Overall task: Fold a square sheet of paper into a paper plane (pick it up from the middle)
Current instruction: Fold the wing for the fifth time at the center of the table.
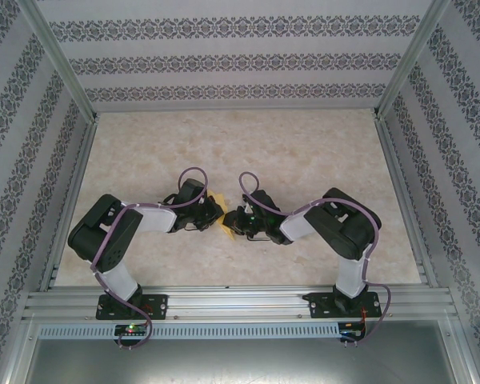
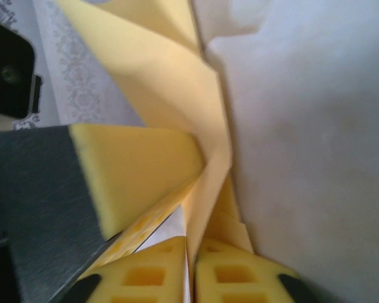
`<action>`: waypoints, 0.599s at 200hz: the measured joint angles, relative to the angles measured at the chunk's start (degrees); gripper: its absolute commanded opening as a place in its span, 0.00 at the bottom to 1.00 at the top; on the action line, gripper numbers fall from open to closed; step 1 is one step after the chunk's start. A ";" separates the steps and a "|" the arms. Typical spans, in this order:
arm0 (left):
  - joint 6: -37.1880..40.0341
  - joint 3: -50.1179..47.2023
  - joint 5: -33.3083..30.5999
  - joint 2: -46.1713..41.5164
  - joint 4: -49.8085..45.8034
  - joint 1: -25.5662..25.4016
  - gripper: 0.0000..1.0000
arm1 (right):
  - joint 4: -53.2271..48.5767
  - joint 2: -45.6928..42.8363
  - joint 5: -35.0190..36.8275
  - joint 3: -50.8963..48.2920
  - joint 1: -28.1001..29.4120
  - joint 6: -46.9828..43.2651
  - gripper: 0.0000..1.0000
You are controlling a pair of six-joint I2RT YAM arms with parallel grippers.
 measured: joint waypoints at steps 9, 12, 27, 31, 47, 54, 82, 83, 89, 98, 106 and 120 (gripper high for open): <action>0.00 0.02 -0.02 0.00 -0.13 0.00 0.00 | -1.90 -1.09 0.11 -0.07 -0.09 -0.76 0.20; 0.00 0.04 -0.02 0.00 -0.17 0.00 0.00 | -2.62 -1.44 0.31 -0.07 -0.09 -0.83 0.19; 0.00 0.11 0.00 -0.02 -0.33 0.09 0.00 | -5.92 -2.78 0.48 -0.11 -0.11 -1.90 0.17; 0.00 0.15 -0.02 -0.02 -0.42 0.09 0.00 | -6.56 -3.02 0.46 -0.11 -0.11 -2.38 0.15; 0.02 0.26 -0.02 -0.02 -0.68 0.09 0.00 | -8.33 -3.43 0.22 -0.11 -0.11 -3.19 0.13; 0.02 0.31 -0.02 -0.02 -0.74 0.09 0.00 | -8.55 -3.43 0.04 -0.09 -0.11 -3.58 0.10; 0.02 0.31 -0.02 -0.26 -1.29 0.09 0.00 | -9.57 -3.43 -0.13 -0.11 -0.11 -4.26 0.06; 0.02 0.31 -0.02 -0.26 -1.31 0.09 0.00 | -9.57 -3.43 -0.15 -0.11 -0.11 -4.26 0.06; 0.02 0.31 -0.02 -0.31 -1.40 0.09 0.00 | -9.79 -3.43 -0.15 -0.09 -0.11 -4.48 0.06; 0.02 0.33 -0.02 -0.35 -1.57 0.09 0.00 | -10.23 -3.43 -0.15 0.04 -0.09 -5.09 0.07; 0.02 0.37 -0.02 -0.39 -1.75 0.09 0.00 | -11.06 -3.48 -0.15 0.39 -0.09 -5.64 0.08; 0.02 0.39 -0.02 -0.55 -2.14 0.09 0.00 | -12.57 -3.82 -0.09 0.81 -0.07 -6.82 0.10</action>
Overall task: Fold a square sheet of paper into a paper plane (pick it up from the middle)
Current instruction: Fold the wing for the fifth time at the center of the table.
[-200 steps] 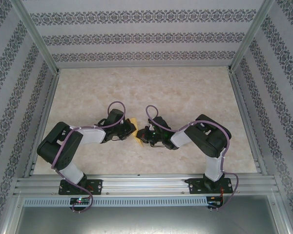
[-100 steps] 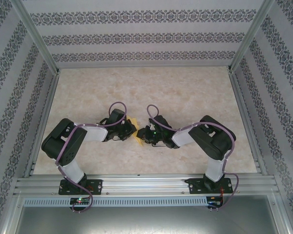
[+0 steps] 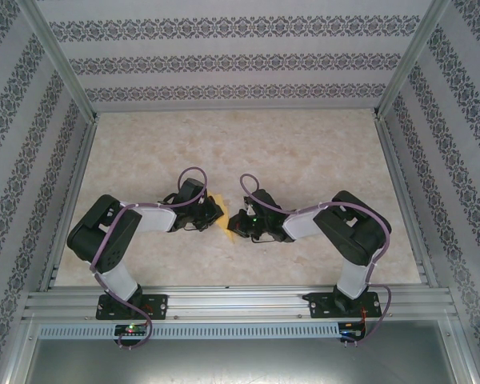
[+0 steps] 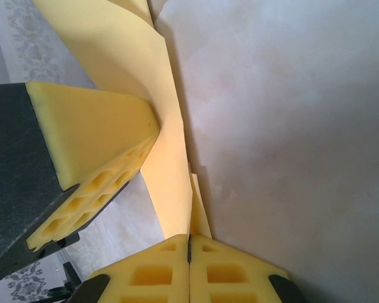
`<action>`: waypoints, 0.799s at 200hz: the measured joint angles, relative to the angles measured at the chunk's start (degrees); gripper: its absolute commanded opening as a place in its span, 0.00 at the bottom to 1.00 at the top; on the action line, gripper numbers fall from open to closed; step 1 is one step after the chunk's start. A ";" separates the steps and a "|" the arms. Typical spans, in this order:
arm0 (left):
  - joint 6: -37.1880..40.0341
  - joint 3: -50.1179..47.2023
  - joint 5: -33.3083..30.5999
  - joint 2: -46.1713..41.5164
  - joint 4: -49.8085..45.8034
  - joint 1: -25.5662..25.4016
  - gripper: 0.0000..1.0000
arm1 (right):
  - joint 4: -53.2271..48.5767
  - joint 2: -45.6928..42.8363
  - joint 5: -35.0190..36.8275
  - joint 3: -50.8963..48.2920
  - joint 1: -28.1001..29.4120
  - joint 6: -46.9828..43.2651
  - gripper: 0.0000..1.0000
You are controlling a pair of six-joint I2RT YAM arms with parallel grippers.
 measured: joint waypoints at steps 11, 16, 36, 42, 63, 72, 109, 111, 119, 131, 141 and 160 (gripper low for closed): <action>0.00 0.00 0.24 -0.11 -0.35 0.00 0.00 | -1.33 -0.66 0.17 0.04 0.00 -0.92 0.12; 0.00 0.00 0.28 -0.11 -0.42 0.00 0.00 | -2.23 -1.07 0.13 0.09 0.00 -1.51 0.13; 0.00 0.02 0.42 -0.11 -0.46 0.00 0.00 | -6.05 -2.73 -0.11 0.26 0.02 -3.32 0.20; 0.00 0.02 0.42 -0.11 -0.46 0.00 0.00 | -7.28 -3.21 -0.13 0.37 0.02 -3.93 0.22; 0.00 0.02 0.42 -0.11 -0.48 0.00 0.00 | -11.34 -3.98 -0.31 1.51 0.04 -6.38 0.24; 0.00 0.02 0.42 -0.11 -0.48 0.00 0.00 | -12.90 -3.98 -0.26 2.21 0.13 -7.48 0.25; 0.00 0.02 0.42 -0.11 -0.46 0.00 0.00 | -17.90 -3.96 -0.13 4.57 0.90 -11.04 0.27; 0.00 0.02 0.42 -0.11 -0.46 0.00 0.00 | -18.16 -3.96 -0.11 4.70 0.92 -11.28 0.27; 0.00 0.02 0.42 -0.11 -0.46 0.00 0.00 | -19.45 -3.78 0.00 5.35 1.20 -12.11 0.27; 0.00 0.02 0.42 -0.11 -0.46 0.00 0.00 | -21.88 -3.45 0.79 6.80 1.62 -13.22 0.23; 0.00 0.02 0.42 -0.11 -0.48 0.00 0.00 | -24.72 -3.13 2.25 8.26 2.14 -14.29 0.23; 0.00 0.02 0.42 -0.11 -0.48 0.02 0.00 | -30.10 -2.34 5.46 11.45 3.50 -16.09 0.21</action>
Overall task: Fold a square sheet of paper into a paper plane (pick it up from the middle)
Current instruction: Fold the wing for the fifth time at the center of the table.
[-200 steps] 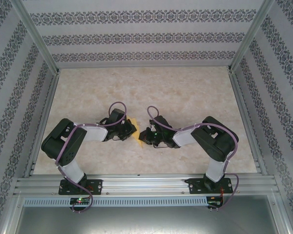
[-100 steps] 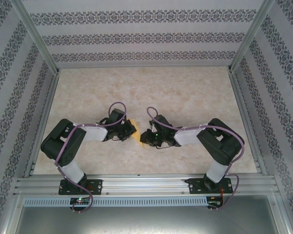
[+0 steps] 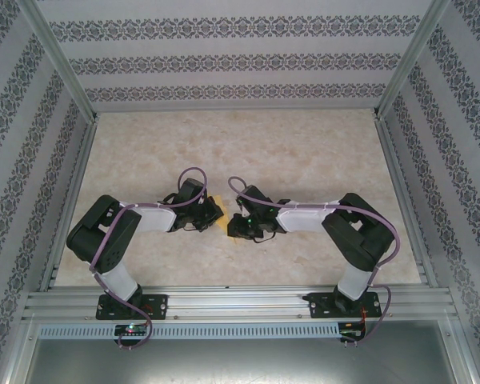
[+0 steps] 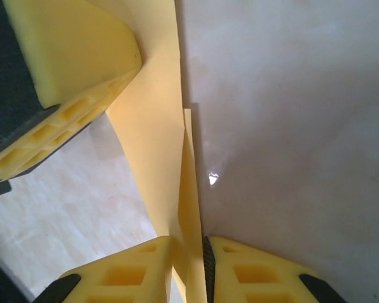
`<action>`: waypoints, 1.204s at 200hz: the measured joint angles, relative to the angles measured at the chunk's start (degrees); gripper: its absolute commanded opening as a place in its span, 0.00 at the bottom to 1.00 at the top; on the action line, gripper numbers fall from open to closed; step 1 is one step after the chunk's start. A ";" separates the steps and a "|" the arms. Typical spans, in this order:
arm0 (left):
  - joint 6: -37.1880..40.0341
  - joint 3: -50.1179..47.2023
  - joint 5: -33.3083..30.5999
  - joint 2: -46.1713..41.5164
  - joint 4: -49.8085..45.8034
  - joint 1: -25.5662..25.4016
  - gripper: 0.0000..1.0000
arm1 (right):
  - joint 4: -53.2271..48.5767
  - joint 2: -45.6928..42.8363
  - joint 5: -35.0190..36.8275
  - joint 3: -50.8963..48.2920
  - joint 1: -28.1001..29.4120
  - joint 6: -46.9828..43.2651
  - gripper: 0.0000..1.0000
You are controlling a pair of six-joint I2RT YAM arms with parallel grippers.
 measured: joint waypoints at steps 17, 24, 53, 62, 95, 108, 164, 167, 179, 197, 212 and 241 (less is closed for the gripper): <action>0.00 0.00 0.15 0.00 0.00 0.17 0.00 | -2.51 0.37 1.95 1.38 0.70 -0.90 0.20; 0.00 0.00 0.28 0.00 -0.02 0.26 0.00 | -2.84 0.46 2.36 1.53 0.94 -1.11 0.20; 0.00 -0.02 0.44 0.00 -0.07 0.37 0.00 | -4.07 0.57 3.74 2.08 1.31 -1.73 0.17; 0.00 -0.02 0.46 0.00 -0.09 0.42 0.00 | -4.44 0.57 3.76 2.34 1.31 -1.95 0.18; 0.00 -0.02 0.66 0.00 -0.17 0.74 0.00 | -7.56 -0.37 3.58 3.17 0.96 -3.06 0.20; 0.00 -0.02 0.63 0.00 -0.17 0.74 0.00 | -8.92 -2.58 3.45 2.86 0.22 -3.45 0.19; 0.02 -0.02 0.63 0.00 -0.17 0.74 0.00 | -2.05 -7.37 -3.56 3.02 -0.85 -2.56 0.06; 0.02 -0.02 0.63 0.00 -0.17 0.74 0.00 | -1.51 -6.91 -3.91 3.02 -0.85 -2.38 0.06; 0.02 -0.02 0.66 0.00 -0.20 0.79 0.00 | 0.48 -4.70 -5.38 3.02 -0.83 -1.64 0.05; 0.02 -0.02 0.66 0.00 -0.17 0.87 0.00 | 1.99 -1.25 -6.91 3.02 -0.85 -0.98 0.05; 0.02 -0.02 0.66 0.00 -0.20 1.03 0.00 | 2.12 0.81 -7.61 3.02 -0.85 -0.63 0.05; 0.02 -0.02 0.66 0.00 -0.20 1.09 0.00 | 1.77 1.60 -7.65 2.95 -0.87 -0.81 0.04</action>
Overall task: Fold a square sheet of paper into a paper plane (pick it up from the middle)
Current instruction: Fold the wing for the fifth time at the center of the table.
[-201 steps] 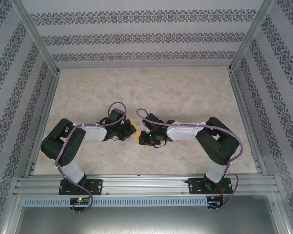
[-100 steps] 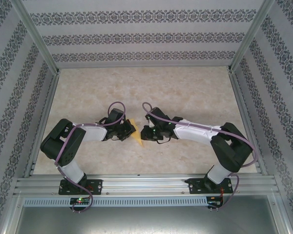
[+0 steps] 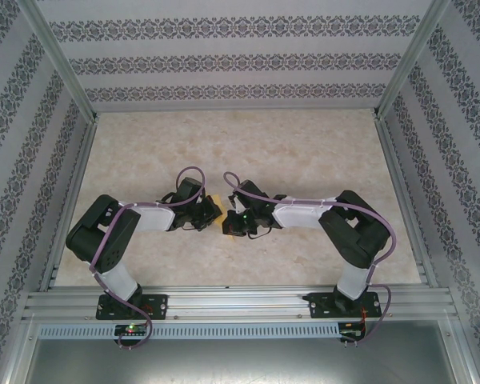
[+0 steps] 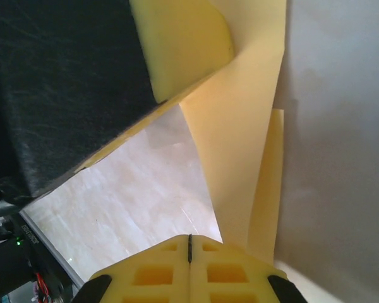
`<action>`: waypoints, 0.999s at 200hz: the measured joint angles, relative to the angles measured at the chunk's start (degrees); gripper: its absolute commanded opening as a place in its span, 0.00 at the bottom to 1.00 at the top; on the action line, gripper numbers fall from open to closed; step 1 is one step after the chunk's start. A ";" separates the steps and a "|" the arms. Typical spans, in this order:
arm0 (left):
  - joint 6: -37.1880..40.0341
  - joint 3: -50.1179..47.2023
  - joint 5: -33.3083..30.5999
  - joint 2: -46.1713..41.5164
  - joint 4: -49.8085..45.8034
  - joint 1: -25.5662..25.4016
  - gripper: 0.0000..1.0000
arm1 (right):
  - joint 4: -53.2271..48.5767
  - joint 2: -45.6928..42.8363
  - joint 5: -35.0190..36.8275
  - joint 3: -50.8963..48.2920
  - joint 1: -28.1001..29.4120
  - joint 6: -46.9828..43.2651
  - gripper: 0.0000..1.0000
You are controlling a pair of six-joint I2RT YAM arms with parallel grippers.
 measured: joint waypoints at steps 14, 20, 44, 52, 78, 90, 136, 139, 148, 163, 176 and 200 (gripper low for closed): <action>0.02 0.00 0.00 0.00 0.00 0.00 0.00 | 0.39 0.00 0.00 -0.85 -0.26 -0.02 0.05; 0.02 0.00 0.00 0.00 0.00 0.02 0.00 | 0.59 0.00 0.00 -1.53 -0.39 -0.02 0.05; 0.04 0.00 0.02 0.00 -0.04 0.02 0.00 | 3.63 0.48 -1.31 -4.72 -1.16 0.04 0.05; 0.04 0.00 0.02 0.00 -0.04 0.02 0.00 | 4.94 0.48 -1.95 -5.44 -1.40 0.09 0.05; 0.17 0.00 0.02 0.02 -0.04 0.02 0.00 | 8.15 -0.09 -2.60 -7.37 -1.77 0.44 0.05; 0.20 0.00 0.04 0.02 -0.04 0.02 0.00 | 8.17 -0.72 -2.27 -7.85 -1.77 0.44 0.05; 0.20 0.00 0.13 0.02 -0.07 0.02 0.00 | 12.59 -2.75 -2.43 -12.39 -1.95 2.25 0.05; 0.17 0.00 0.15 0.02 -0.07 0.02 0.00 | 13.29 -2.89 -2.47 -12.85 -2.03 2.32 0.05; 0.17 0.00 0.46 0.02 -0.17 0.02 0.00 | 15.21 -3.32 -2.69 -14.19 -2.19 3.32 0.05; 0.20 0.00 1.07 0.02 -0.33 0.02 0.00 | 17.33 -4.37 -2.82 -16.15 -2.38 4.83 0.05; 0.20 0.00 1.20 0.02 -0.39 0.02 0.00 | 16.55 -5.68 -2.89 -16.96 -2.38 5.33 0.05; 0.24 0.00 1.27 0.02 -0.39 0.09 0.00 | 12.48 -8.04 -3.43 -16.63 -2.34 5.75 0.05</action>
